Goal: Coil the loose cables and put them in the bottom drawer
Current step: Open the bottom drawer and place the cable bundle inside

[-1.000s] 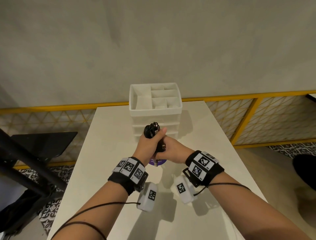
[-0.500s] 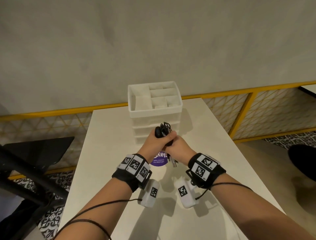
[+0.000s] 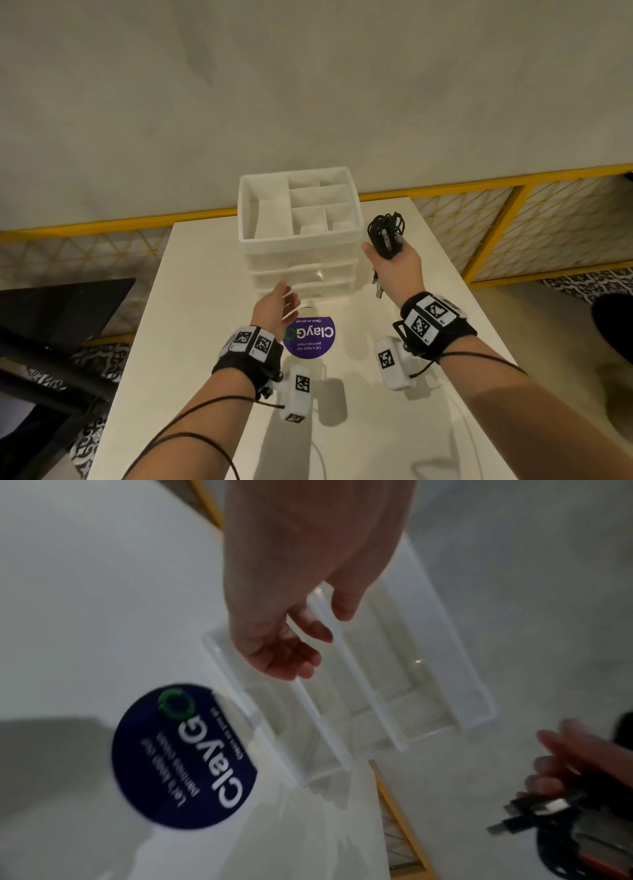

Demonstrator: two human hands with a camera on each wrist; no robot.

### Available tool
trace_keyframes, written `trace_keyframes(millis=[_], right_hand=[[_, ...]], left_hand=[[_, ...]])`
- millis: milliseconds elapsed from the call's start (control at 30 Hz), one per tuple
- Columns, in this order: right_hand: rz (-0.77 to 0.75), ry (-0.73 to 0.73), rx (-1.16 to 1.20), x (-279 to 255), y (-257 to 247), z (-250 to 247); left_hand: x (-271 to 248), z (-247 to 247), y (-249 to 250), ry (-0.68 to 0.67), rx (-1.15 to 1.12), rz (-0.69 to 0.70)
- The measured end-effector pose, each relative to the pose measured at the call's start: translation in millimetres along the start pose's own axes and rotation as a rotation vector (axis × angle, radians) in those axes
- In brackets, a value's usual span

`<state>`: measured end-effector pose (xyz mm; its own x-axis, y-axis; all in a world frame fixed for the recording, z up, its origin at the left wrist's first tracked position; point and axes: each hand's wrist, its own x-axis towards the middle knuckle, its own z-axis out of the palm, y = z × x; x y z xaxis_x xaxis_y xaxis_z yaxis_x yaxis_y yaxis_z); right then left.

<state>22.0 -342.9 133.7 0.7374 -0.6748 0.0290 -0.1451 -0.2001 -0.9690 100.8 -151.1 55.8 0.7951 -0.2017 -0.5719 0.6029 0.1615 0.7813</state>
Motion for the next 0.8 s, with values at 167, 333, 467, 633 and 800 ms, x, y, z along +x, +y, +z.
trace_keyframes(millis=[167, 333, 467, 633, 800], right_hand=[[-0.024, 0.020, 0.045, 27, 2, 5], [-0.002, -0.043, 0.052, 38, 10, 19], [0.009, -0.082, 0.086, 42, 14, 26], [0.025, -0.087, 0.111, 54, 16, 25], [0.055, -0.133, 0.066, 62, 21, 22]], left_hand=[[33, 11, -26, 0.088, -0.060, -0.123], [50, 28, -31, 0.047, -0.189, -0.169], [59, 33, -40, -0.019, -0.378, -0.181], [68, 31, -49, -0.024, -0.386, -0.177], [66, 25, -62, 0.013, -0.229, -0.157]])
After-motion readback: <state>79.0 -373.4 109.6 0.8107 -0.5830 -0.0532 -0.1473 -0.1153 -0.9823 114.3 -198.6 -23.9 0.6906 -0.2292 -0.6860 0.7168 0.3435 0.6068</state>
